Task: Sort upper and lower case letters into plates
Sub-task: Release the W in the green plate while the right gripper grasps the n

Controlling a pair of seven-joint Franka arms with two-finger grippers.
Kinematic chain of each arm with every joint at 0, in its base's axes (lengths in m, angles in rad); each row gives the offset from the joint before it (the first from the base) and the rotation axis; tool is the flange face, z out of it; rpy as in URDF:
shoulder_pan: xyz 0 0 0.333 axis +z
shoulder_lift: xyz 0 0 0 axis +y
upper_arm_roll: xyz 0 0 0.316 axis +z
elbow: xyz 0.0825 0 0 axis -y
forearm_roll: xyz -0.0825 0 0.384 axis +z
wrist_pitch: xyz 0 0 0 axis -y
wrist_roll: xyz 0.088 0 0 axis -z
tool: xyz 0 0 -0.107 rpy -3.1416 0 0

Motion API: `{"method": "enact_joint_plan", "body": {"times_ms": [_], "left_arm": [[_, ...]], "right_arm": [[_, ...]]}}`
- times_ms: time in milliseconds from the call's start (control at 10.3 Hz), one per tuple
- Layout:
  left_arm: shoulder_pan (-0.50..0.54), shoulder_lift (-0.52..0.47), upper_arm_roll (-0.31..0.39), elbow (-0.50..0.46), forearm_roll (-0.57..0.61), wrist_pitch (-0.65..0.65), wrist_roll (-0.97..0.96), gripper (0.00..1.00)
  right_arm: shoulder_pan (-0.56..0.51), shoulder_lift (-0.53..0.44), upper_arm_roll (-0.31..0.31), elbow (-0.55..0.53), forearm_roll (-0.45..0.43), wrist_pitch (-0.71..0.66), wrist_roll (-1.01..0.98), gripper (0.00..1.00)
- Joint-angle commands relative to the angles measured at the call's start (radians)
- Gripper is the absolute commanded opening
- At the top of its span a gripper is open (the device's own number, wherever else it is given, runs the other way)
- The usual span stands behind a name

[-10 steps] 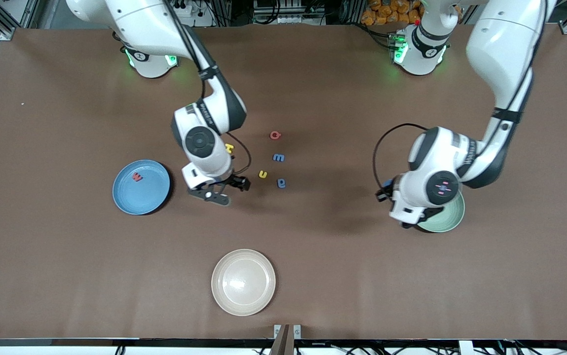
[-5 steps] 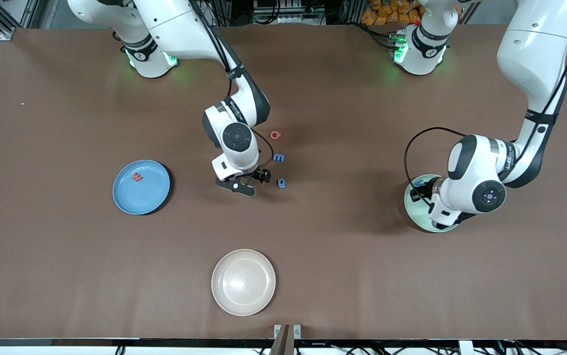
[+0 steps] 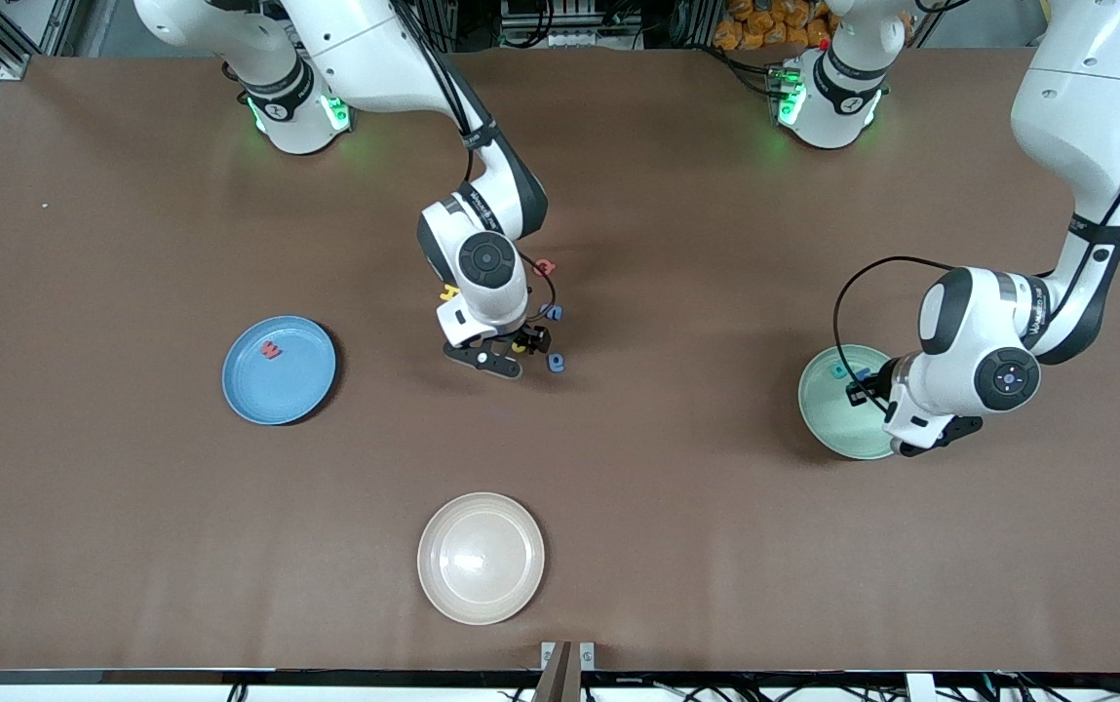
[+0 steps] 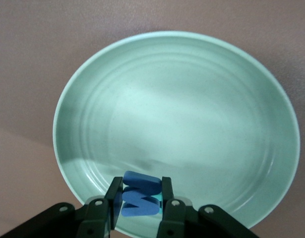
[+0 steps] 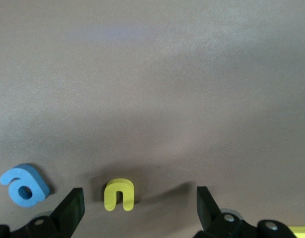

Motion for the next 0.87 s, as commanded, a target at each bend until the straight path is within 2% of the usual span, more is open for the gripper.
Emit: {"method": "enact_joint_plan", "body": {"times_ms": [0,97,387,677,774], "left_arm": [[-0.002,-0.013,-0.010,-0.021,0.029,0.019,0.009,0.81],[-0.004,-0.014,-0.010,-0.021,0.029,0.019,0.009,0.84],[-0.012,-0.025,-0.022,-0.015,0.029,0.015,0.010,0.85],[-0.009,-0.057,-0.075,-0.015,0.026,0.004,0.001,0.90],[-0.010,-0.075,-0.097,-0.015,0.012,-0.016,-0.007,0.95]], "right_arm": [[0.014,0.032,-0.009,0.024,0.022,0.013,0.025,1.00],[0.014,0.032,-0.009,0.026,0.022,0.013,0.025,1.00],[0.014,0.031,0.002,0.030,0.022,0.011,0.033,1.00],[0.013,0.029,0.003,0.035,0.022,0.011,0.038,1.00],[0.014,0.028,0.003,0.035,0.021,0.011,0.038,1.00]]}}
